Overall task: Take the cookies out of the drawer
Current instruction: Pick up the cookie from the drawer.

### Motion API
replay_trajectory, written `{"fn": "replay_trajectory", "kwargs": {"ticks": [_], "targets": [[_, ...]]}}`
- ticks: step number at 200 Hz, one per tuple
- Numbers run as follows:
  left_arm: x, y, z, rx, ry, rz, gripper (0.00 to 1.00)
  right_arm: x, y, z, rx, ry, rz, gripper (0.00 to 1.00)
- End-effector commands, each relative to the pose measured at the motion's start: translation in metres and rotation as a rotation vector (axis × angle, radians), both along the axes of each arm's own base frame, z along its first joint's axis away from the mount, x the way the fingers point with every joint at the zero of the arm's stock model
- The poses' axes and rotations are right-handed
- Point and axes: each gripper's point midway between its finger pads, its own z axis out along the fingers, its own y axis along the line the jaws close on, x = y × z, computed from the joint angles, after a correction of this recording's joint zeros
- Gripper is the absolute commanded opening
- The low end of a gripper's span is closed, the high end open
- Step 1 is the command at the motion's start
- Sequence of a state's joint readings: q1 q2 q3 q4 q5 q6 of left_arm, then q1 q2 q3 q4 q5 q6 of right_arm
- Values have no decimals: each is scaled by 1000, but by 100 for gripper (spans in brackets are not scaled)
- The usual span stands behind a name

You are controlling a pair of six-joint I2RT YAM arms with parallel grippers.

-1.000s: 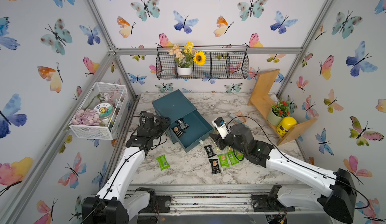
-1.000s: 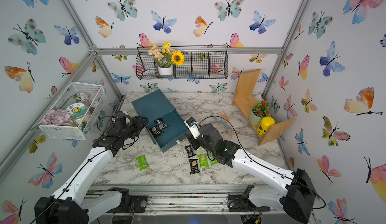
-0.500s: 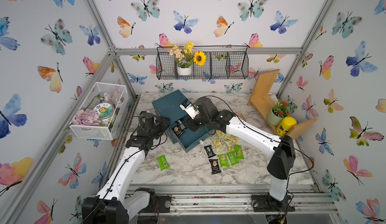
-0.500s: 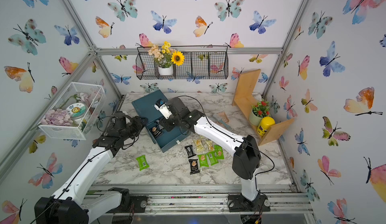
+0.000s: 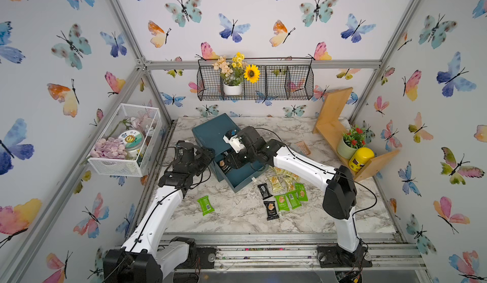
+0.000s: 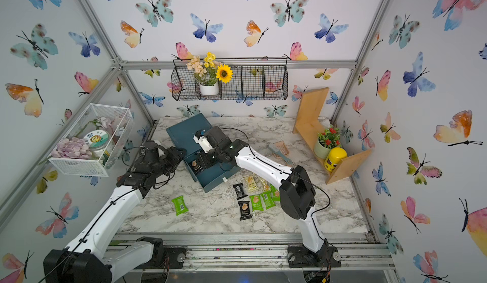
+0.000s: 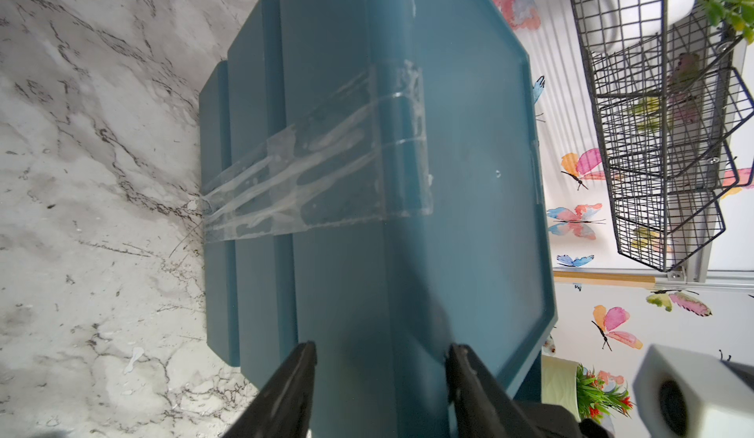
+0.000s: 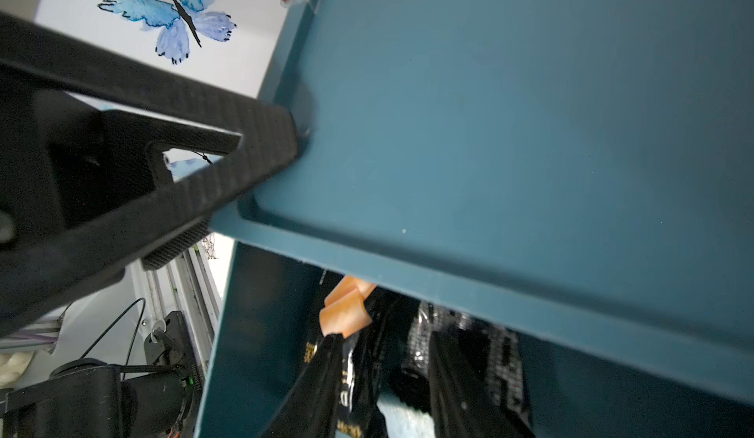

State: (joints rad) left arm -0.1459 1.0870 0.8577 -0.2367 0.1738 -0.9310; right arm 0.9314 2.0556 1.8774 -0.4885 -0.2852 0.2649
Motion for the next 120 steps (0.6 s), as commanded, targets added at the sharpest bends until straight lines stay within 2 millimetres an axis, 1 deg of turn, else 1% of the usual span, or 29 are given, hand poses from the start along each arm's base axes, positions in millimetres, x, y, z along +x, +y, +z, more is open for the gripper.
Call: {"fn": "replay_trajectory", "kwargs": {"ticks": [1,34,84,94,107,120], "targets": [[-10,2,-18,22,60,-9,56,-7,9,-2,14,37,22,38],[-10,2,-18,22,59,-9,56,-8,13,-5,19,44,32,35],[-9,2,-17,21,59,-9,56,-10,15,-6,19,48,41,21],[-9,2,-17,21,59,-10,56,-10,14,-6,14,50,41,20],[-9,2,-17,22,59,-9,56,-11,13,-8,3,54,40,24],[-9,2,-17,21,58,-10,56,-10,13,-10,-10,57,37,25]]}}
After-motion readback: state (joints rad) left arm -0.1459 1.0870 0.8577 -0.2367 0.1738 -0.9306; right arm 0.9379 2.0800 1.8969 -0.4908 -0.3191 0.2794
